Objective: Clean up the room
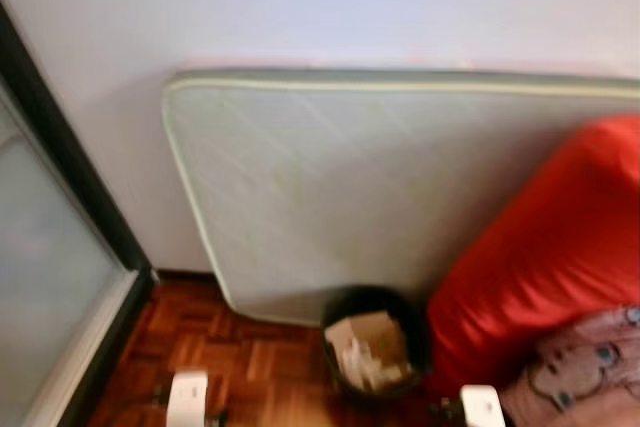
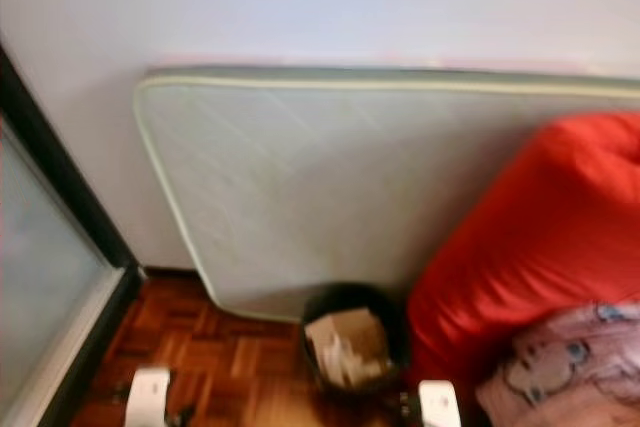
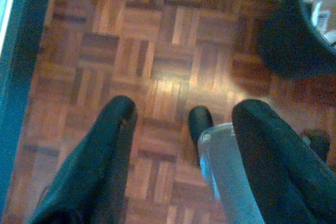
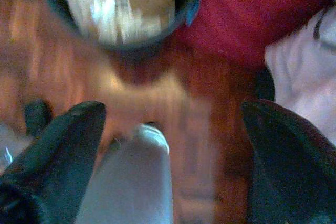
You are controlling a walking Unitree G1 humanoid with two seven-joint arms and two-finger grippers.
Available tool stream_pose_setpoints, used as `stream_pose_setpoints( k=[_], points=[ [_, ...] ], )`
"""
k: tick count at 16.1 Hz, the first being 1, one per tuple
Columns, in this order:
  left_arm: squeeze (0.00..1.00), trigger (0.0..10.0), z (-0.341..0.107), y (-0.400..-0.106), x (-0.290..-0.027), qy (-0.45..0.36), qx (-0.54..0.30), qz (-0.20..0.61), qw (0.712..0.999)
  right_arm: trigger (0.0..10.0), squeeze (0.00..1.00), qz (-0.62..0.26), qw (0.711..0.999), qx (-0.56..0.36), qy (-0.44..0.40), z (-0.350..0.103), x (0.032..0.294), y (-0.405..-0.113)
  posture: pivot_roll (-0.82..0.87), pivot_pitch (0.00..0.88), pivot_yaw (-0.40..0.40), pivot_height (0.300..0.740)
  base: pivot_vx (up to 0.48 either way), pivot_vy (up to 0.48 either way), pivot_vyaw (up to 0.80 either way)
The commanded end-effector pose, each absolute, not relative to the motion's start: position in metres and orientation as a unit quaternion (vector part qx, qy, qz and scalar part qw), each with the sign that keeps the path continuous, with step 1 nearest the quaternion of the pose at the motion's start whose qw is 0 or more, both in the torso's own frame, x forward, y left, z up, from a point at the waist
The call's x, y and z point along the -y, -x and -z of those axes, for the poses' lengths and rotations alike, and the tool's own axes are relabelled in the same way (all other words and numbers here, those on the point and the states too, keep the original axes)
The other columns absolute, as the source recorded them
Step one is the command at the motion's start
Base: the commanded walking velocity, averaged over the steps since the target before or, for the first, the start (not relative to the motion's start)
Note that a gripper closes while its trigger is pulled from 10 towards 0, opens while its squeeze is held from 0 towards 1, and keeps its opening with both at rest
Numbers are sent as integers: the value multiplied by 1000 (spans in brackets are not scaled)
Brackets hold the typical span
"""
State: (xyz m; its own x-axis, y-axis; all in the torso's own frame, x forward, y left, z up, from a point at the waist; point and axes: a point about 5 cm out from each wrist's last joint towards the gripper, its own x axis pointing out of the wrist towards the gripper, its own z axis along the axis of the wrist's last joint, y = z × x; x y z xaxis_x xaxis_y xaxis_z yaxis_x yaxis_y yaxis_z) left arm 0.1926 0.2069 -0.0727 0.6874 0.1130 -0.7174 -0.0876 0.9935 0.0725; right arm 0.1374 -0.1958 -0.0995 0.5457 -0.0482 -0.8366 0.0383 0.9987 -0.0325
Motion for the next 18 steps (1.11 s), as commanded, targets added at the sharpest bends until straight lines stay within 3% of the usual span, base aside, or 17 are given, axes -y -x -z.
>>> stream_pose_setpoints(
  k=[1, 7, 16, 18],
  points=[
    [0, 10000, 80, -180, -206, -15, -414, -53, 909, 10000, 0, 25, 887, -461, 10, 95, 199, -149, -12, 1, 1, 740, -270, 0, 0],
    [0, 10000, 79, -182, -204, -13, -409, -53, 911, 10000, 0, 23, 886, -463, 14, 94, 200, -151, -12, 10, -5, 740, -268, 0, 0],
    [0, 10000, 80, -180, -203, -16, -416, -51, 908, 10000, 0, 25, 884, -467, 11, 95, 199, -151, -13, 20, -2, 740, 0, 0, 0],
    [0, 10000, 80, -181, -203, -14, -418, -44, 907, 10000, 0, 24, 884, -468, 11, 95, 199, -151, -10, 24, -2, 740, 0, 0, -694]
  ],
)
